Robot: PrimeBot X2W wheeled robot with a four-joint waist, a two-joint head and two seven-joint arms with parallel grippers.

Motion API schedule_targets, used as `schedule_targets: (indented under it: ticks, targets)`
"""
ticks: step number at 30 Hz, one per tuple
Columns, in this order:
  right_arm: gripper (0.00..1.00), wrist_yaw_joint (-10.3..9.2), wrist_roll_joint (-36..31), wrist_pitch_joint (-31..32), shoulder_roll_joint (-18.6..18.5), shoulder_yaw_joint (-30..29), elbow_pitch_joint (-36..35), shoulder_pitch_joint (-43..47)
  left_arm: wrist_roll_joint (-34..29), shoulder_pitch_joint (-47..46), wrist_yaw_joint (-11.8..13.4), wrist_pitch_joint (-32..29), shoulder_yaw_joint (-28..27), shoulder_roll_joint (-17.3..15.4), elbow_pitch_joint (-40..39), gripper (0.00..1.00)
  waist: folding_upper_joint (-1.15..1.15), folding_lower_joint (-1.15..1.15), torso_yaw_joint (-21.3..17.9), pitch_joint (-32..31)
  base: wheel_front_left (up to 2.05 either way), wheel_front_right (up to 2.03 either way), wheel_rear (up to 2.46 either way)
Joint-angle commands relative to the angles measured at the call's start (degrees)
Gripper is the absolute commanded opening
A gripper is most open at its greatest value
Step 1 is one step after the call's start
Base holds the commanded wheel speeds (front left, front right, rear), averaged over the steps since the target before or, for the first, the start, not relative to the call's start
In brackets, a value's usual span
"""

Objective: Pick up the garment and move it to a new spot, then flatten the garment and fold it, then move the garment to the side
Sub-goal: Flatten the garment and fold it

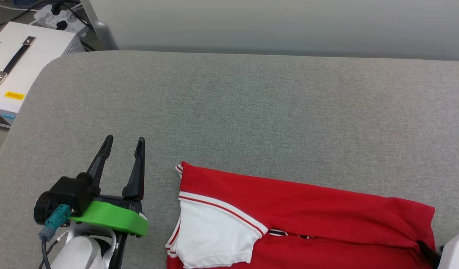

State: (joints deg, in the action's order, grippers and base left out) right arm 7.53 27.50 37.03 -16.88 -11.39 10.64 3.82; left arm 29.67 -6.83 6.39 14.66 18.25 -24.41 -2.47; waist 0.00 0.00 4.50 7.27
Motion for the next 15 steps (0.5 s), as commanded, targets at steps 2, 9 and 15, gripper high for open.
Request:
schedule_targets:
  ticks: [2, 9, 15]
  targets:
    - [1.00, -0.04, 1.3, 0.0, 0.6, 1.1, 2.0, -0.7, -1.5, 1.0, -1.2, 0.3, -1.2, 1.1, 0.3, 1.00, 0.00, 0.00, 0.3, 0.7, 0.00, 0.00, 0.00]
    - [1.00, -0.04, 5.2, 0.1, 1.1, 5.1, 4.5, -1.2, -3.8, 0.9, -4.1, 0.3, -3.6, 3.3, 1.7, 1.00, 0.00, 0.00, 0.2, 0.9, 0.00, 0.00, 0.00]
    - [1.00, -0.04, 8.5, -0.2, 1.7, 8.7, 5.0, -1.3, -5.3, 1.3, -5.7, 0.3, -4.6, 4.7, 2.9, 1.00, 0.00, 0.00, -0.1, 0.2, 0.00, 0.00, 0.00]
